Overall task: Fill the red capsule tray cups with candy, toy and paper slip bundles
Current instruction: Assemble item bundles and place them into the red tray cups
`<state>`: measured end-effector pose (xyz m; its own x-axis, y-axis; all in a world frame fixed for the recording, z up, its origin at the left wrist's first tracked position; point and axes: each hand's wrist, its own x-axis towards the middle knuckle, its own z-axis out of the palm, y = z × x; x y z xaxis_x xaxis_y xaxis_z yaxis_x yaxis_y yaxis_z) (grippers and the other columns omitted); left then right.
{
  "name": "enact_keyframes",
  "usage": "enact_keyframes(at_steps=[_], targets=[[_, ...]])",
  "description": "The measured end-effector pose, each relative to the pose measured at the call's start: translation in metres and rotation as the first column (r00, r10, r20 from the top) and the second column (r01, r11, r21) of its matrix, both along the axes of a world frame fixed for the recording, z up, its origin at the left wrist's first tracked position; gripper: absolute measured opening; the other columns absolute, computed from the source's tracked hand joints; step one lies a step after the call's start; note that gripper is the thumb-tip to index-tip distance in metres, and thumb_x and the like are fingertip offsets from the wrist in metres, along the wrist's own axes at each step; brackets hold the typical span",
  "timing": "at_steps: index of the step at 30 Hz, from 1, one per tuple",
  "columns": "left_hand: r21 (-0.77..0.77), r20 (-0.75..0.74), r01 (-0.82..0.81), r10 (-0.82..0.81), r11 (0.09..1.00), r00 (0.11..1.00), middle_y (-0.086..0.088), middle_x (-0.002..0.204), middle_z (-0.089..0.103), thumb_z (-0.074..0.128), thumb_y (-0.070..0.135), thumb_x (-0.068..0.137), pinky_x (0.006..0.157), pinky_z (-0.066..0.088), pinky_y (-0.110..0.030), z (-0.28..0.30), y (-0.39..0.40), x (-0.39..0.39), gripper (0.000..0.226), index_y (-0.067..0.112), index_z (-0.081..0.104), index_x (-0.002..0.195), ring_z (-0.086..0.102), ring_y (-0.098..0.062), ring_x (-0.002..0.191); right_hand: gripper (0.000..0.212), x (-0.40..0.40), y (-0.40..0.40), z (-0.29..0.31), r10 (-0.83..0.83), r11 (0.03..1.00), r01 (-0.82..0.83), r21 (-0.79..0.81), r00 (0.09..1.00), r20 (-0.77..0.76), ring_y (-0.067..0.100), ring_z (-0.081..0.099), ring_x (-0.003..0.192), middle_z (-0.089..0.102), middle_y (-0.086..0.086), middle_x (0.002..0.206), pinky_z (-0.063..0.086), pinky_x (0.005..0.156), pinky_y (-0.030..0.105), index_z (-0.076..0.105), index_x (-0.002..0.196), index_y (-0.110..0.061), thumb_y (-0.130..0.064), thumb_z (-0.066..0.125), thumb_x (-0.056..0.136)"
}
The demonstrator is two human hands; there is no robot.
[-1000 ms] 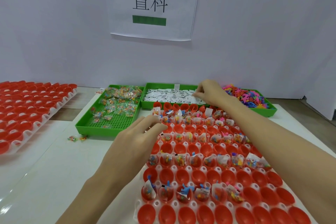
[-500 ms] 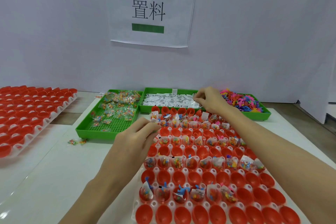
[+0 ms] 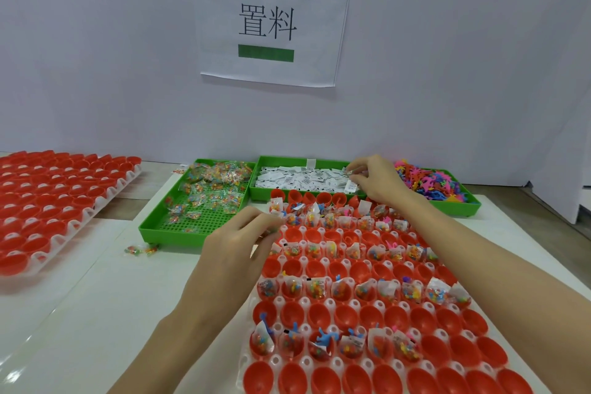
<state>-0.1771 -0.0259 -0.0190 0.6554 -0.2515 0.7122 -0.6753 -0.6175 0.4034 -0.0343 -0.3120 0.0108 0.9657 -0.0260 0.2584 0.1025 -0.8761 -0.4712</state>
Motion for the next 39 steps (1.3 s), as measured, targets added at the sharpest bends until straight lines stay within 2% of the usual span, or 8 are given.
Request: enact_keyframes(at_steps=[5, 9, 16, 19, 24, 27, 32, 39], targets=[[-0.475, -0.37, -0.004, -0.195, 0.88, 0.908, 0.005, 0.091, 0.077, 0.078, 0.004, 0.086, 0.078, 0.06, -0.021, 0.004, -0.005, -0.004, 0.025, 0.023, 0.079, 0.101, 0.076, -0.012, 0.082, 0.017, -0.022, 0.005, 0.013, 0.029, 1.0, -0.029, -0.005, 0.989, 0.147, 0.02, 0.059, 0.104, 0.064, 0.01, 0.114, 0.05, 0.099, 0.036, 0.078, 0.105, -0.003, -0.014, 0.069, 0.095], [-0.649, -0.477, 0.003, -0.411, 0.761, 0.777, -0.004, 0.09, 0.079, 0.081, 0.005, 0.083, 0.08, 0.059, -0.02, 0.01, -0.009, -0.009, 0.025, 0.021, 0.078, 0.102, 0.077, -0.02, 0.087, 0.017, -0.064, 0.019, 0.025, 0.1, 0.985, -0.124, 0.12, 0.977, 0.186, 0.012, 0.065, 0.09, 0.065, 0.002, 0.108, 0.056, 0.092, 0.031, 0.079, 0.104, -0.009, -0.02, 0.072, 0.094], [-0.692, -0.525, 0.067, -0.565, 0.719, 0.637, -0.014, 0.087, 0.079, 0.085, 0.015, 0.081, 0.075, 0.061, -0.026, 0.017, -0.021, -0.023, 0.012, 0.012, 0.079, 0.09, 0.078, -0.028, 0.085, 0.011, -0.165, 0.055, 0.013, 0.282, 0.872, -0.353, 0.34, 0.929, 0.241, 0.004, 0.069, 0.096, 0.068, -0.016, 0.101, 0.057, 0.085, 0.02, 0.081, 0.096, -0.025, -0.017, 0.075, 0.091], [-0.624, -0.542, 0.084, -0.507, 0.777, 0.67, -0.008, 0.089, 0.079, 0.087, 0.019, 0.077, 0.071, 0.059, -0.023, 0.016, -0.026, -0.027, 0.012, 0.015, 0.079, 0.086, 0.076, -0.021, 0.084, 0.014, -0.188, 0.06, 0.0, 0.274, 0.861, -0.359, 0.36, 0.924, 0.267, 0.006, 0.067, 0.102, 0.066, -0.018, 0.101, 0.057, 0.084, 0.02, 0.081, 0.095, -0.028, -0.017, 0.074, 0.091], [-0.649, -0.562, 0.112, -0.574, 0.753, 0.596, -0.012, 0.084, 0.078, 0.088, 0.019, 0.076, 0.072, 0.058, -0.023, 0.012, -0.03, -0.031, 0.017, 0.013, 0.076, 0.088, 0.077, -0.028, 0.079, 0.015, -0.201, 0.057, -0.009, 0.254, 0.845, -0.365, 0.392, 0.917, 0.306, 0.011, 0.066, 0.106, 0.066, -0.013, 0.102, 0.056, 0.081, 0.019, 0.081, 0.097, -0.025, -0.014, 0.072, 0.093], [-0.67, -0.543, 0.118, -0.592, 0.733, 0.596, -0.012, 0.087, 0.077, 0.087, 0.018, 0.076, 0.075, 0.061, -0.029, 0.011, -0.034, -0.032, 0.018, 0.013, 0.077, 0.09, 0.077, -0.026, 0.083, 0.016, -0.203, 0.055, -0.008, 0.246, 0.837, -0.359, 0.413, 0.921, 0.301, 0.01, 0.067, 0.102, 0.067, -0.013, 0.103, 0.053, 0.078, 0.014, 0.081, 0.1, -0.025, -0.016, 0.068, 0.096], [-0.663, -0.529, 0.137, -0.59, 0.736, 0.609, -0.01, 0.089, 0.076, 0.083, 0.02, 0.077, 0.075, 0.059, -0.022, 0.016, -0.031, -0.032, 0.027, 0.021, 0.081, 0.104, 0.075, -0.024, 0.086, 0.019, -0.201, 0.048, -0.005, 0.219, 0.793, -0.335, 0.508, 0.936, 0.276, 0.015, 0.074, 0.081, 0.07, -0.007, 0.095, 0.056, 0.074, 0.019, 0.077, 0.104, -0.021, -0.012, 0.062, 0.1], [-0.635, -0.548, 0.084, -0.524, 0.768, 0.652, -0.01, 0.086, 0.077, 0.083, 0.021, 0.077, 0.073, 0.056, -0.018, 0.02, -0.024, -0.028, 0.014, 0.017, 0.08, 0.09, 0.075, -0.025, 0.084, 0.019, -0.191, 0.023, 0.003, 0.108, 0.826, -0.229, 0.515, 0.961, 0.254, 0.014, 0.072, 0.073, 0.075, -0.008, 0.088, 0.057, 0.067, 0.021, 0.076, 0.105, -0.018, -0.009, 0.059, 0.101]])
